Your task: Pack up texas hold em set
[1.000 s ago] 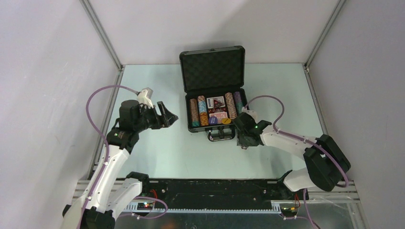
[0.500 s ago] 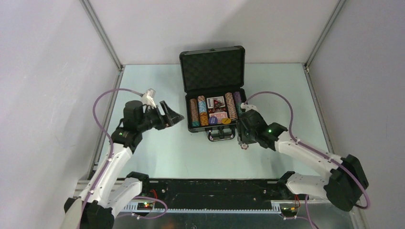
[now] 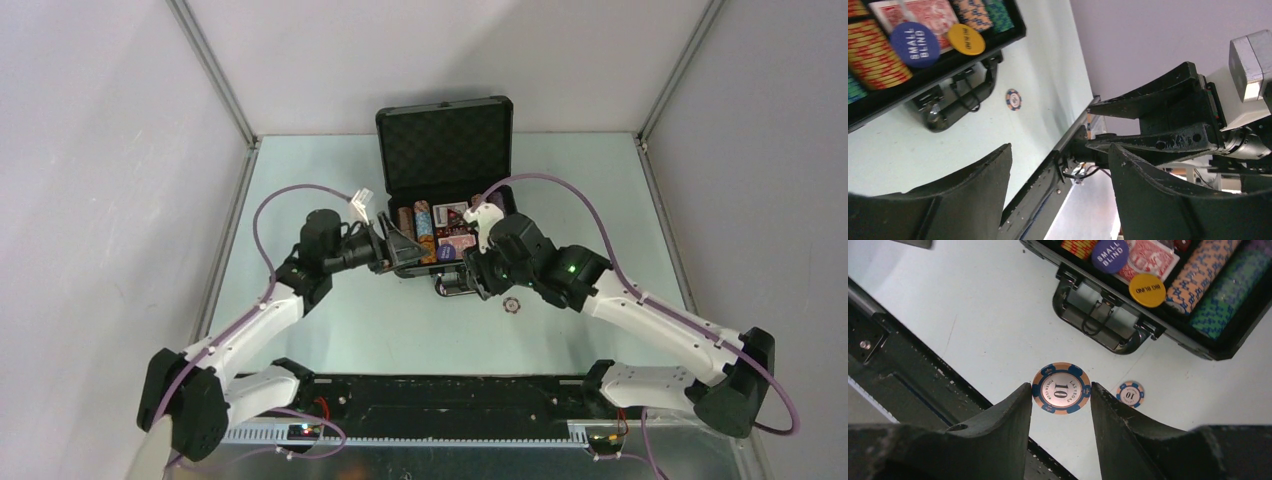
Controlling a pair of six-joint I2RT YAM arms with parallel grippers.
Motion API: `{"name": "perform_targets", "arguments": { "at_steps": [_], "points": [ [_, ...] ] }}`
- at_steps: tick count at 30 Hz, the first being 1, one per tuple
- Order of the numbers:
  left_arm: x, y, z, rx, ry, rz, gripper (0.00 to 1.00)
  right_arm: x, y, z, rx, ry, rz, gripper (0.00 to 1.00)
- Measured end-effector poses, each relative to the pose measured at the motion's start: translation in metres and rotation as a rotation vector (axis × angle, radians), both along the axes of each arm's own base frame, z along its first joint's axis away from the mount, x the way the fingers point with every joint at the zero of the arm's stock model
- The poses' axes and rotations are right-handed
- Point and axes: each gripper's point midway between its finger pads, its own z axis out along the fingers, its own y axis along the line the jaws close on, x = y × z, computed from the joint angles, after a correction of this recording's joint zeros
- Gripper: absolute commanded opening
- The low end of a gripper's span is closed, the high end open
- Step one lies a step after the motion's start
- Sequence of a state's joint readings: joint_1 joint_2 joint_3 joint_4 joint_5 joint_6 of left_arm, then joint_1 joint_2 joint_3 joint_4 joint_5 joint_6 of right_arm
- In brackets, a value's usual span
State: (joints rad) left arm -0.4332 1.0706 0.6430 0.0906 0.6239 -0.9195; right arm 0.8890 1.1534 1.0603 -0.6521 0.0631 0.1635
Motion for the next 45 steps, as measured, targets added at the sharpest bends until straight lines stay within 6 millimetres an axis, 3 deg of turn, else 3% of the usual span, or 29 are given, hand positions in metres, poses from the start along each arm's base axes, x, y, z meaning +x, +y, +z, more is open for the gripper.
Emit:
{"name": "perform_targets", "arguments": {
  "at_steps": [11,15,19,21,24,28,32,36,40,45],
  "points": [
    [-0.022,-0.033,0.018,-0.095,-0.005,-0.138,0.7,-0.005,0.018,0.04,-0.003,-0.096,0.162,0.51],
    [-0.024,-0.041,0.022,-0.123,0.0,-0.16,0.7,-0.007,0.024,0.045,-0.016,-0.114,0.203,0.52],
    [-0.027,-0.044,0.026,-0.138,-0.006,-0.174,0.7,-0.005,0.019,0.039,-0.051,-0.109,0.194,0.54],
    [-0.025,-0.042,0.026,-0.142,-0.015,-0.167,0.7,-0.001,0.014,0.037,-0.055,-0.096,0.158,0.6],
    [-0.021,-0.033,0.013,-0.131,0.004,-0.134,0.7,0.012,-0.004,0.027,-0.056,-0.06,0.035,0.72],
    [-0.01,-0.012,-0.008,-0.107,0.046,-0.055,0.7,0.019,-0.042,-0.008,-0.072,0.041,-0.181,0.86],
    [-0.002,0.001,-0.013,-0.09,0.051,-0.005,0.7,-0.001,-0.075,-0.049,-0.097,0.181,-0.35,0.88],
    [-0.003,0.002,-0.014,-0.081,0.044,-0.005,0.7,-0.027,-0.088,-0.074,-0.1,0.297,-0.452,0.85],
    [-0.003,0.002,-0.016,-0.075,0.047,-0.006,0.7,-0.058,-0.086,-0.087,-0.075,0.399,-0.48,0.85],
    [-0.003,0.002,-0.018,-0.069,0.047,-0.008,0.7,-0.099,-0.068,-0.094,-0.045,0.498,-0.444,0.85]
  ]
}}
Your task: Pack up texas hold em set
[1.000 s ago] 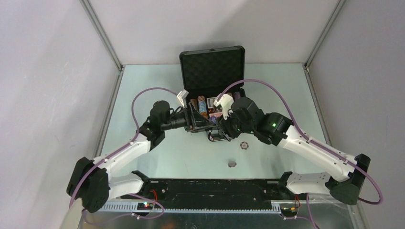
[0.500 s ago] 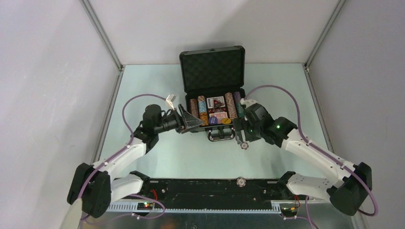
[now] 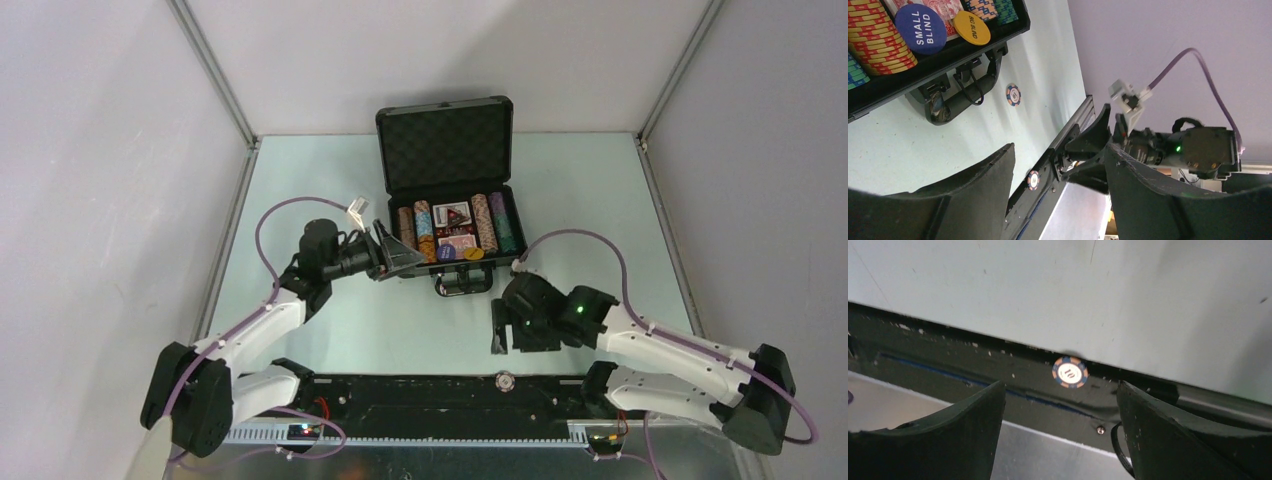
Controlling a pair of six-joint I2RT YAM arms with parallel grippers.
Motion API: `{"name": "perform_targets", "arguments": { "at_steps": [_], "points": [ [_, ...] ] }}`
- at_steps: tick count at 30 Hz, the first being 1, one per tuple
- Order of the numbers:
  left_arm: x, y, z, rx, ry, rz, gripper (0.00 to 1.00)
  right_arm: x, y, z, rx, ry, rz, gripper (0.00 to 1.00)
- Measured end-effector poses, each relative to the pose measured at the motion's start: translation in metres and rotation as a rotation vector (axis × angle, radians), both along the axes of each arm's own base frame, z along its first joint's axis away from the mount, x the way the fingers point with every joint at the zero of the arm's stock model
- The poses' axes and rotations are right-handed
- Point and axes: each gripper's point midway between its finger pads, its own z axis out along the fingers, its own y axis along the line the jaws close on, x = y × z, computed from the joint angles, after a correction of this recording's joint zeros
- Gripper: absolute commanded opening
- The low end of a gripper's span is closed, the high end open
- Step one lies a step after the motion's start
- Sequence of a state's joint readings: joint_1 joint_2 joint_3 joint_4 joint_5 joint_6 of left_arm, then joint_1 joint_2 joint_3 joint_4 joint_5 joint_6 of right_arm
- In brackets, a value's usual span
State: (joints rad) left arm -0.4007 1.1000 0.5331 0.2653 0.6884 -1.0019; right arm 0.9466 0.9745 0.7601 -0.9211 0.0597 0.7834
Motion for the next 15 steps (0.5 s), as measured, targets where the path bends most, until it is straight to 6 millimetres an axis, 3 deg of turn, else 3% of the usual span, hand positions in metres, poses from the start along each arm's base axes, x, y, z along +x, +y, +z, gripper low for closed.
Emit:
{"name": "perform_targets", "arguments": {
  "at_steps": [8,15],
  "points": [
    [0.0,0.0,-0.001,0.003,0.006,0.0,0.7,-0.047,0.008,-0.036,-0.029,0.126,-0.027,0.83],
    [-0.001,0.0,-0.001,0.003,0.006,-0.001,0.7,-0.06,0.021,-0.056,-0.078,0.169,-0.026,0.8]
  ]
}}
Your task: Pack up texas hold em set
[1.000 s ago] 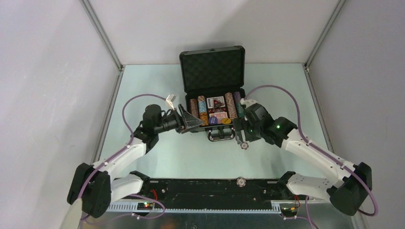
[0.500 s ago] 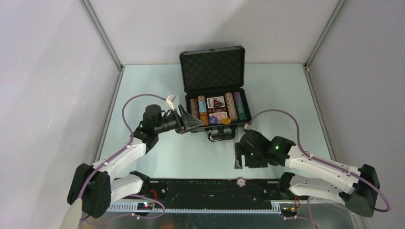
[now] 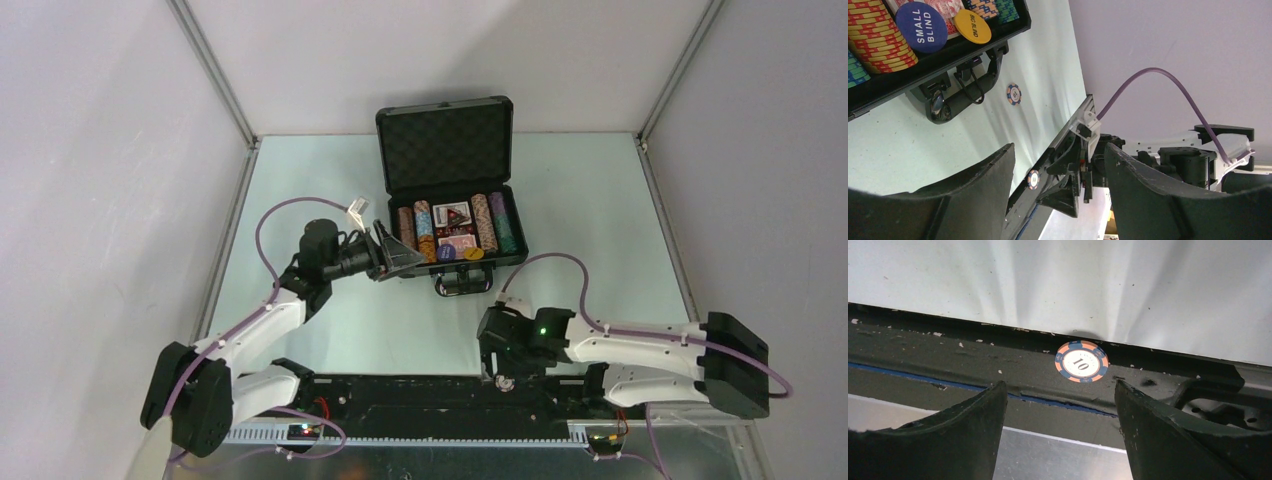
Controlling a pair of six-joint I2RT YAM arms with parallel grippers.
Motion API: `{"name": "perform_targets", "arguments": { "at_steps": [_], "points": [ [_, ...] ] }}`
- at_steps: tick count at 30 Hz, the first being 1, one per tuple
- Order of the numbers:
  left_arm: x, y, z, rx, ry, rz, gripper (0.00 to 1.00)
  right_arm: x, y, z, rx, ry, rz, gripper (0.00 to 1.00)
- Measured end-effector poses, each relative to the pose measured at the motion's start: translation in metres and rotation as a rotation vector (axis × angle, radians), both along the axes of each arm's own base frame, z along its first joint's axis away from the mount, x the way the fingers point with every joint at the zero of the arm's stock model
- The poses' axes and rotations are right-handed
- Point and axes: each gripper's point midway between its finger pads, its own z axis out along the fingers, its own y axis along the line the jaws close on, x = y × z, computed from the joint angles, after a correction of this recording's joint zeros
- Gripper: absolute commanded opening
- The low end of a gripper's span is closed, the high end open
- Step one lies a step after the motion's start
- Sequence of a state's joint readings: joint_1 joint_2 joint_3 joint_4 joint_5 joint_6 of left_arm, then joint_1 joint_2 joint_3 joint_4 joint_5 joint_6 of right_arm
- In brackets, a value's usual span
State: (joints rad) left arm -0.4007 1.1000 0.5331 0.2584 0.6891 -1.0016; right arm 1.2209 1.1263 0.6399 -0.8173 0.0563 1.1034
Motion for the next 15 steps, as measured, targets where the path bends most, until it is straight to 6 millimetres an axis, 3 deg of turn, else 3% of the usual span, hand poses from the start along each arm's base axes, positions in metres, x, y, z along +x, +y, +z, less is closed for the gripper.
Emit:
{"name": "perform_targets", "arguments": {
  "at_steps": [8,15],
  "points": [
    [0.0,0.0,-0.002,0.002,0.006,-0.004,0.7,-0.003,0.0,-0.021,-0.022,0.015,-0.012,0.73],
    [0.0,-0.001,-0.004,0.004,0.013,-0.004,0.71,-0.005,0.0,-0.024,-0.037,0.034,-0.01,0.67]
  ]
}}
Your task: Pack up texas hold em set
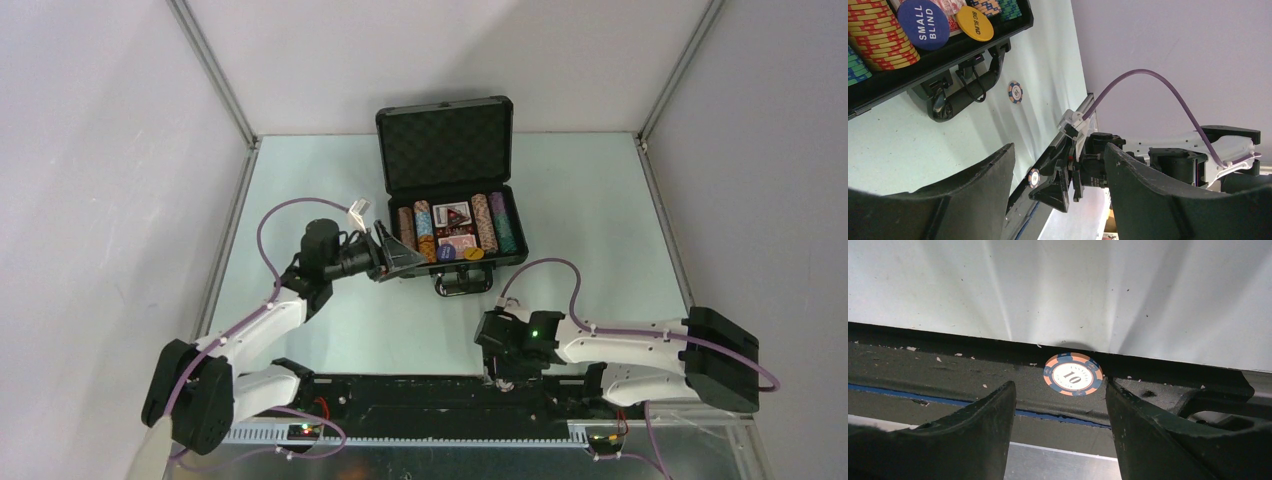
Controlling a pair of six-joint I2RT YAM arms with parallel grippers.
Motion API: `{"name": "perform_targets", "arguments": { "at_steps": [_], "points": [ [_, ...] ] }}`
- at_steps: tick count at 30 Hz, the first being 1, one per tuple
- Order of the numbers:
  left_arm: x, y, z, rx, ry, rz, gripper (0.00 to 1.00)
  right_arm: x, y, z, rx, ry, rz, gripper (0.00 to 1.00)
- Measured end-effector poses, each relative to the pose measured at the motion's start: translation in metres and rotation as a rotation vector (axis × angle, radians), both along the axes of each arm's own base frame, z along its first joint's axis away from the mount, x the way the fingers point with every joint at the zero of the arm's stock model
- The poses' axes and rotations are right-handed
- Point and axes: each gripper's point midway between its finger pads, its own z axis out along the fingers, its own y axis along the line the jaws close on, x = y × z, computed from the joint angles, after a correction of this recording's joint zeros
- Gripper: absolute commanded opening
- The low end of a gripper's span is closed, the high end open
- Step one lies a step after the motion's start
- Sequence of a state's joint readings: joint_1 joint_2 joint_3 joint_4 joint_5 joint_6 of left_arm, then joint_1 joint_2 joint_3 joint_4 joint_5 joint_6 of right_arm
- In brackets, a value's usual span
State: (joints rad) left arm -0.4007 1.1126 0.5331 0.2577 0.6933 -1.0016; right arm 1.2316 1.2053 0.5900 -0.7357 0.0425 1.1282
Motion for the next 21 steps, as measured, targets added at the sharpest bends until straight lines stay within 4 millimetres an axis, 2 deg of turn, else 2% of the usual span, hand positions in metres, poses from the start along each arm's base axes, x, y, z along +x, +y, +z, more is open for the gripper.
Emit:
{"name": "perform_targets", "arguments": {
  "at_steps": [4,9,15,21],
  "points": [
    [0.0,0.0,-0.0001,0.0,0.0,0.0,0.7,-0.0006,-0.0025,-0.0015,-0.019,0.005,0.002,0.62],
    [-0.0001,0.0,-0.0002,0.0,0.0,0.0,0.7,-0.0006,-0.0043,-0.0021,-0.03,0.005,0.002,0.61],
    [0.0002,-0.0001,-0.0014,0.002,0.004,0.0,0.71,0.0001,-0.0033,-0.0013,-0.029,-0.001,0.003,0.69],
    [0.0003,-0.0001,-0.0026,0.004,0.009,0.0,0.7,0.0027,-0.0027,-0.0007,-0.044,-0.021,0.013,0.7]
  ]
}}
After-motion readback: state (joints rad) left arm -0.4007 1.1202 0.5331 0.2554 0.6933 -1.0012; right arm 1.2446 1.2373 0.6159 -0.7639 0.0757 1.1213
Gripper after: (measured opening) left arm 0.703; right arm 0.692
